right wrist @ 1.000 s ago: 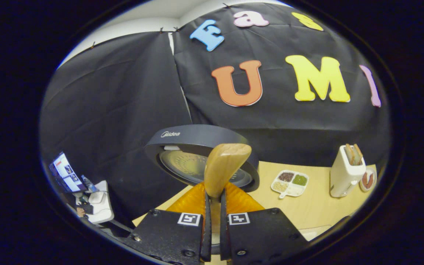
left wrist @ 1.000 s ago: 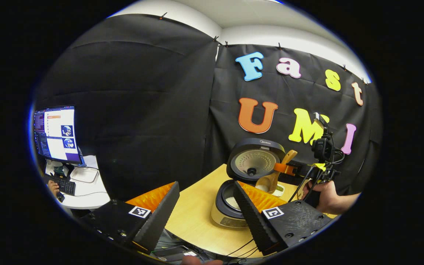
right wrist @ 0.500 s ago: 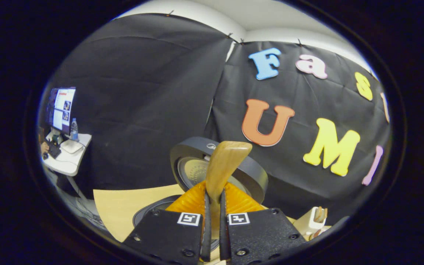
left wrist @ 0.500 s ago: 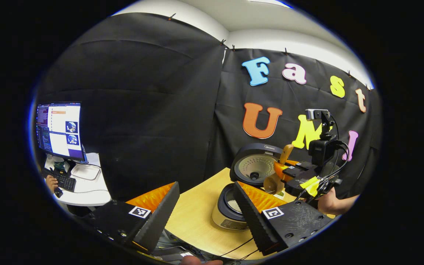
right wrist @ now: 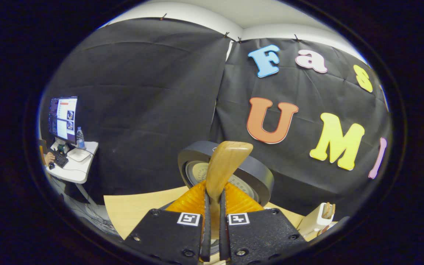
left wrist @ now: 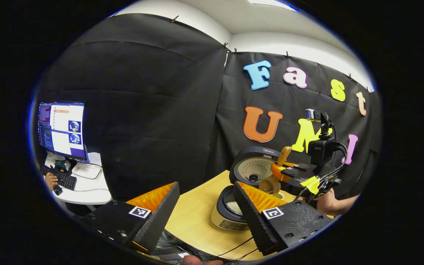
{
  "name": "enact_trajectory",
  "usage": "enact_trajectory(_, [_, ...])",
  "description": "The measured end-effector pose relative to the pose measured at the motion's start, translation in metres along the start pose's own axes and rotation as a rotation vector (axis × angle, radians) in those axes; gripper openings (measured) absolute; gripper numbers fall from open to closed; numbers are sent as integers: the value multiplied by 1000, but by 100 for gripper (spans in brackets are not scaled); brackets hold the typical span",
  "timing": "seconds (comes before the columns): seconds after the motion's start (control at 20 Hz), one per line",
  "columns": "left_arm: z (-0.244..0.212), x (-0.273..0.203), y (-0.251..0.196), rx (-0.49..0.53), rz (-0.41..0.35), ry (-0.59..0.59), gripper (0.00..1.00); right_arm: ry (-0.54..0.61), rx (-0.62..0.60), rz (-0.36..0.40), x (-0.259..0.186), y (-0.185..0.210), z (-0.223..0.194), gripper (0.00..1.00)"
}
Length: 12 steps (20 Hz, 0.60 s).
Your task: Close the left gripper, press the button to open the rice cooker; take a wooden spoon from the chopstick holder with the right hand, scoop a spoonful of rice and pour it into the rice cooker, then put the wooden spoon back into the chopstick holder.
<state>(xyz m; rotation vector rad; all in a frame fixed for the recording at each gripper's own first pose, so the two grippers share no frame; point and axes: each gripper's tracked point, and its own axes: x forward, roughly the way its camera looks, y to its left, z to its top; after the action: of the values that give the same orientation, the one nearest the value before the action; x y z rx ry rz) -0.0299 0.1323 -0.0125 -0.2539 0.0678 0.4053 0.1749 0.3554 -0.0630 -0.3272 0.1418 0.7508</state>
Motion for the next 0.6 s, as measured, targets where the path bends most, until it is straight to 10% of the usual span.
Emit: enact_trajectory(0.6, [-12,17,-91,53,-199,15,95,26,400,-33,-95,-79,-9,14])
